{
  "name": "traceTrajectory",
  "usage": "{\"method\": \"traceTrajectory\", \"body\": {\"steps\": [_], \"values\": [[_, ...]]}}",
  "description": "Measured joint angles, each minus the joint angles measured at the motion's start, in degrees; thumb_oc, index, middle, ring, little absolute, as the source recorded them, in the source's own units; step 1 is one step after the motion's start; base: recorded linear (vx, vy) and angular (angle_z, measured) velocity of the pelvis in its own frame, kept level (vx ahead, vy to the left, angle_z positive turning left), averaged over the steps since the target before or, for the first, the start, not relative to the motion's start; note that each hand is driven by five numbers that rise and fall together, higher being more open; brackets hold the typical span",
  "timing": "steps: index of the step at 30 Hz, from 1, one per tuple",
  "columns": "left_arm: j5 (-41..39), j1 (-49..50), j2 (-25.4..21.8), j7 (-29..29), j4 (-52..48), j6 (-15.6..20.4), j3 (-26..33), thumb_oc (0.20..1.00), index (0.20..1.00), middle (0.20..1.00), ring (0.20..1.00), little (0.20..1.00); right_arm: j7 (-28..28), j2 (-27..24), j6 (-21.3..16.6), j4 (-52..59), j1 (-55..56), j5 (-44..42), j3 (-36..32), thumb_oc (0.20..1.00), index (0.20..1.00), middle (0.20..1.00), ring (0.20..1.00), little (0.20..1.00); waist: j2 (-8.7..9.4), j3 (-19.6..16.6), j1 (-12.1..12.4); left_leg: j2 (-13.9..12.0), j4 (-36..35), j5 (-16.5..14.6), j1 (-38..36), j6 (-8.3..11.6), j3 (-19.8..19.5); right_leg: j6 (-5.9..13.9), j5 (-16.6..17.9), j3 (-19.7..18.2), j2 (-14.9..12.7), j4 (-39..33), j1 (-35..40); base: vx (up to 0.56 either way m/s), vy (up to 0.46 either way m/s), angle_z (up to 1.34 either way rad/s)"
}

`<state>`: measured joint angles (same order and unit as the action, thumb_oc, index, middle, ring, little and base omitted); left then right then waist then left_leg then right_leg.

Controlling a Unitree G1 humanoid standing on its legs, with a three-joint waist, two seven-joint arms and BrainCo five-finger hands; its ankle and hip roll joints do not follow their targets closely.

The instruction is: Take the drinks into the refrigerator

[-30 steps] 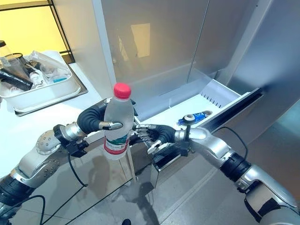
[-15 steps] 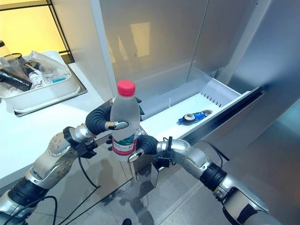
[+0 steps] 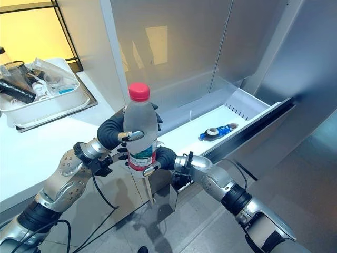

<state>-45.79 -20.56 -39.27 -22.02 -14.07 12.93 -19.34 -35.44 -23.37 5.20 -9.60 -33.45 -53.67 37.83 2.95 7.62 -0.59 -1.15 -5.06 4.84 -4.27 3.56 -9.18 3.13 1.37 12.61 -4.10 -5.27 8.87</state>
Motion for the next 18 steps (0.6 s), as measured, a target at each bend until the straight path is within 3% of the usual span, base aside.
{"method": "traceTrajectory", "body": {"steps": [18], "values": [[0.2, 0.6, 0.6, -0.9, 0.4, 0.0, 0.4, 0.2, 0.2, 0.2, 0.2, 0.2, 0.1, -3.9, -0.8, 4.8, -0.2, -1.6, -1.6, 1.0, 1.0, 1.0, 1.0, 1.0, -1.79, -1.2, 0.0, -0.4, 0.0, 0.0, -0.3, 0.04, 1.1, -0.3, 0.3, -1.0, 0.1, 0.0, -0.1, 0.0, 0.0, -0.02]]}}
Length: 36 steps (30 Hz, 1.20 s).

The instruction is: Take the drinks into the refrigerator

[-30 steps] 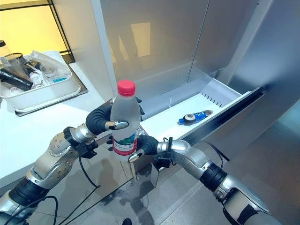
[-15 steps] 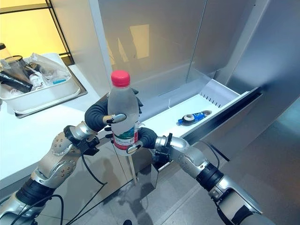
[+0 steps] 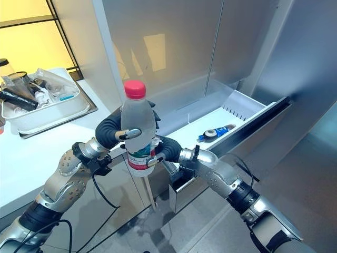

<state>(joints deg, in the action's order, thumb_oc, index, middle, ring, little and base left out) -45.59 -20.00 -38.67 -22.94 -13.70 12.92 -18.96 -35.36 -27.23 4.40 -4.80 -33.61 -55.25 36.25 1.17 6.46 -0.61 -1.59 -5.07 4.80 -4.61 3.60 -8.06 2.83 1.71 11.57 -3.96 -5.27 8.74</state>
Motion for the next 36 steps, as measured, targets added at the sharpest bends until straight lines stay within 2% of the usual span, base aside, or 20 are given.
{"method": "traceTrajectory", "body": {"steps": [1, 3, 4, 17, 32, 33, 34, 36], "values": [[0.0, 0.0, 0.0, 0.0, 0.0, 0.0, 0.0, 0.2, 0.2, 0.2, 0.2, 0.2, 0.0, 0.0, 0.0, 0.0, 0.0, 0.0, 0.0, 1.0, 1.0, 1.0, 1.0, 1.0, -0.01, 0.0, 0.0, 0.0, 0.0, 0.0, 0.0, 0.0, 0.0, 0.0, 0.0, 0.0, 0.0, 0.0, 0.0, 0.0, 0.0, 0.0], [0.5, 0.0, 0.0, 0.0, 0.0, 0.0, 0.0, 0.2, 0.2, 0.2, 0.2, 0.2, 0.0, -0.1, 0.0, 0.0, 0.0, 0.0, 0.0, 0.727, 0.727, 0.727, 0.727, 0.727, -0.02, 0.0, 0.0, 0.0, 0.0, 0.0, 0.0, 0.0, 0.0, 0.0, 0.0, 0.0, 0.0, 0.0, 0.0, 0.0, 0.0, 0.0], [1.2, 0.0, 0.0, -0.1, 0.0, 0.0, 0.0, 0.2, 0.2, 0.2, 0.2, 0.2, 0.0, -0.1, 0.0, 0.0, 0.0, 0.0, 0.0, 0.2, 0.2, 0.2, 0.2, 0.2, -0.02, 0.0, 0.0, 0.0, 0.0, 0.0, 0.0, 0.0, 0.0, 0.0, 0.0, 0.0, 0.0, 0.0, 0.0, 0.0, 0.0, 0.0], [1.6, 0.0, 1.0, 0.4, 1.5, 0.0, 0.0, 0.2, 0.2, 0.2, 0.2, 0.2, 0.0, -0.3, 0.5, 0.1, 0.0, 0.2, 0.3, 0.2, 0.2, 0.2, 0.2, 0.2, 0.02, 0.0, 0.0, 0.1, 0.0, 0.0, 0.1, 0.01, -0.6, 0.01, 0.0, 0.3, 0.2, 0.0, 0.1, -0.01, 0.001, 0.0], [1.6, 0.0, 1.2, 1.3, 1.8, 0.1, 0.0, 0.2, 0.2, 0.2, 0.2, 0.2, 0.5, 1.9, 1.1, -0.4, 0.2, -2.4, 1.4, 0.2, 0.2, 0.2, 0.2, 0.2, 0.17, -0.3, 0.1, 0.5, 0.0, 0.3, 0.2, 0.06, -1.6, 0.02, 0.0, 1.2, 0.2, 0.0, 0.4, -0.01, 0.004, 0.02], [1.6, 0.0, 1.2, 1.6, 1.8, 0.1, 0.0, 0.548, 0.548, 0.548, 0.548, 0.548, 0.7, 2.1, 1.1, -0.4, 0.2, -3.3, 1.8, 0.2, 0.2, 0.2, 0.2, 0.2, 0.16, -0.3, 0.1, 0.5, 0.0, 0.3, 0.2, 0.05, -1.6, 0.02, 0.0, 1.3, 0.2, 0.0, 0.5, 0.0, 0.0, 0.0], [1.6, 0.0, 1.3, 1.8, 1.8, 0.1, 0.0, 1.0, 1.0, 1.0, 1.0, 1.0, 0.8, 2.1, 1.1, -0.4, 0.2, -3.7, 2.0, 0.2, 0.2, 0.2, 0.2, 0.2, 0.17, -0.3, 0.1, 0.5, 0.0, 0.3, 0.2, 0.05, -1.6, 0.02, 0.0, 1.3, 0.2, 0.0, 0.5, 0.0, 0.0, 0.0], [1.6, 0.0, 1.8, 2.4, 1.8, 0.2, 0.0, 1.0, 1.0, 1.0, 1.0, 1.0, 0.8, 3.1, 1.2, -0.4, 0.5, -4.5, 2.2, 0.2, 0.2, 0.2, 0.2, 0.2, 0.17, -0.3, 0.1, 0.6, 0.0, 0.3, 0.2, 0.04, -1.6, 0.02, 0.0, 1.3, 0.2, 0.0, 0.5, 0.0, 0.0, 0.0]]}}
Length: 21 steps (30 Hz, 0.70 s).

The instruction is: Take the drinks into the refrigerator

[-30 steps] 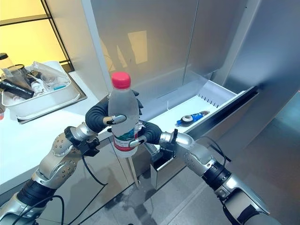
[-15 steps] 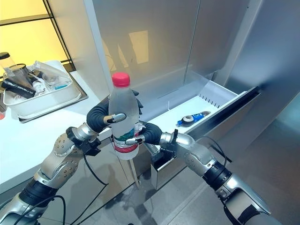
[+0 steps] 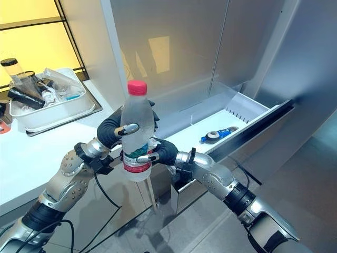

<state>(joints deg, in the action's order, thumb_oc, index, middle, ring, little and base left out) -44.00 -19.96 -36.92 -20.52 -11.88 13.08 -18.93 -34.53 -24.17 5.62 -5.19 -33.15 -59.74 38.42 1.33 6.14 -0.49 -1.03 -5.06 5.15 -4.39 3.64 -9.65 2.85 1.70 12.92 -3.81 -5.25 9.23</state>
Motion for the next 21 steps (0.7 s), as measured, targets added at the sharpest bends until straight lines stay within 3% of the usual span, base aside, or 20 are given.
{"method": "traceTrajectory", "body": {"steps": [7, 21], "values": [[0.0, 3.6, 2.4, 0.7, -0.1, 0.0, 3.5, 1.0, 1.0, 1.0, 1.0, 1.0, 1.7, 4.2, 0.4, 0.3, 4.3, -0.8, 1.8, 0.2, 0.2, 0.2, 0.2, 0.2, -0.2, -0.2, 0.0, -0.2, 0.0, 0.0, 0.1, -0.02, 0.1, 0.01, 0.0, -0.1, -0.1, 0.0, -0.1, 0.0, 0.0, 0.0], [-0.1, 18.3, 6.1, 2.1, 0.0, -0.2, 9.9, 1.0, 1.0, 1.0, 1.0, 1.0, 5.2, 4.7, -1.0, 2.3, 7.2, -3.1, 0.0, 0.2, 0.2, 0.2, 0.2, 0.2, -0.52, -0.1, 0.1, -0.5, 0.0, -0.3, 0.3, -0.13, 0.7, -0.02, 0.0, -0.8, -0.2, 0.0, -0.7, 0.0, 0.0, -0.01]]}}
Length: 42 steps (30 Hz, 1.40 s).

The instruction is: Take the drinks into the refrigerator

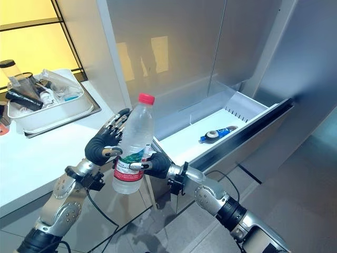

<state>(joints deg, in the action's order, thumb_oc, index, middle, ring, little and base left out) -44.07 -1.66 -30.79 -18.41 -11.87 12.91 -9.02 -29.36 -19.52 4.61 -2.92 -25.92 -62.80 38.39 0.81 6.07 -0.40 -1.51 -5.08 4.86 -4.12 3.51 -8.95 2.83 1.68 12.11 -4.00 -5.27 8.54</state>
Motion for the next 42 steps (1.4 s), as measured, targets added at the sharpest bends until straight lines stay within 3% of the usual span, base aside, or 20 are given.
{"method": "traceTrajectory", "body": {"steps": [11, 17, 22, 27, 32, 36, 42], "values": [[0.1, 3.5, 4.1, 2.3, -0.1, 0.3, 5.8, 1.0, 1.0, 1.0, 1.0, 1.0, 3.1, -1.6, -6.1, 4.1, 4.0, -2.0, -11.8, 0.2, 0.2, 0.2, 0.2, 0.2, -0.29, 0.1, 0.0, -0.2, 0.0, 0.0, 0.7, 0.14, 0.9, -0.06, 0.1, -0.5, 0.1, -0.1, -1.0, 0.01, -0.002, -0.02], [0.1, 7.6, 5.6, 2.7, -0.1, 1.6, 11.2, 1.0, 1.0, 1.0, 1.0, 1.0, 4.9, -6.7, -9.6, 5.9, 9.3, -2.0, -24.1, 0.2, 0.2, 0.2, 0.2, 0.2, -0.29, 0.2, 0.0, -0.2, 0.0, -0.2, 0.8, -0.16, 0.9, -0.01, 0.1, -0.5, 0.1, -0.3, -1.0, 0.02, -0.003, 0.0], [0.1, 10.3, 5.8, 2.6, -0.1, 2.5, 15.2, 1.0, 1.0, 1.0, 1.0, 1.0, 6.2, -14.4, -11.0, 5.9, 12.5, -1.9, -30.8, 0.2, 0.2, 0.2, 0.2, 0.2, -0.02, 1.0, -0.1, -0.3, 0.0, -0.3, 0.9, -0.11, 0.9, 0.09, 0.0, -0.7, 0.2, -0.3, -1.3, 0.0, -0.008, -0.01], [0.1, 10.6, 5.9, 2.5, -0.1, 2.7, 15.8, 1.0, 1.0, 1.0, 1.0, 1.0, 6.6, -19.7, -11.2, 4.8, 13.1, -0.9, -32.2, 0.2, 0.2, 0.2, 0.2, 0.2, 0.55, 1.8, -0.2, -0.4, 0.0, -0.3, 1.4, -0.08, 0.9, 0.08, 0.0, -0.7, 0.5, -0.3, -1.7, 0.0, -0.007, -0.01], [0.1, 11.3, 5.5, 1.9, -0.1, 3.2, 15.9, 1.0, 1.0, 1.0, 1.0, 1.0, 6.6, -27.2, -11.1, -0.4, 12.5, 1.6, -32.2, 0.2, 0.2, 0.2, 0.2, 0.2, 2.32, 2.9, 0.1, -0.3, 0.0, -0.1, 2.1, 0.24, 0.8, -0.05, 0.1, -0.7, 0.6, 0.0, -2.5, 0.0, 0.0, 0.0], [0.1, 12.1, 4.9, 1.5, -0.1, 3.3, 15.9, 1.0, 1.0, 1.0, 1.0, 1.0, 7.5, -28.5, -10.8, -5.3, 12.1, 3.5, -32.0, 0.2, 0.2, 0.2, 0.2, 0.2, 3.42, 3.8, 1.3, -0.2, 0.0, -0.1, 3.0, 0.22, 0.8, -0.02, 0.1, -0.6, 0.5, 0.0, -3.3, 0.0, 0.0, 0.0], [0.0, 12.5, 4.0, 1.2, -0.1, 3.6, 15.9, 1.0, 1.0, 1.0, 1.0, 1.0, 8.2, -29.0, -10.8, -9.0, 8.4, 4.1, -30.6, 0.2, 0.2, 0.2, 0.2, 0.2, 3.51, 4.6, 1.4, 0.0, 0.0, -0.1, 4.8, 0.24, 0.8, -0.02, 0.1, -0.5, 0.6, 0.0, -5.0, 0.0, -0.001, 0.01]]}}
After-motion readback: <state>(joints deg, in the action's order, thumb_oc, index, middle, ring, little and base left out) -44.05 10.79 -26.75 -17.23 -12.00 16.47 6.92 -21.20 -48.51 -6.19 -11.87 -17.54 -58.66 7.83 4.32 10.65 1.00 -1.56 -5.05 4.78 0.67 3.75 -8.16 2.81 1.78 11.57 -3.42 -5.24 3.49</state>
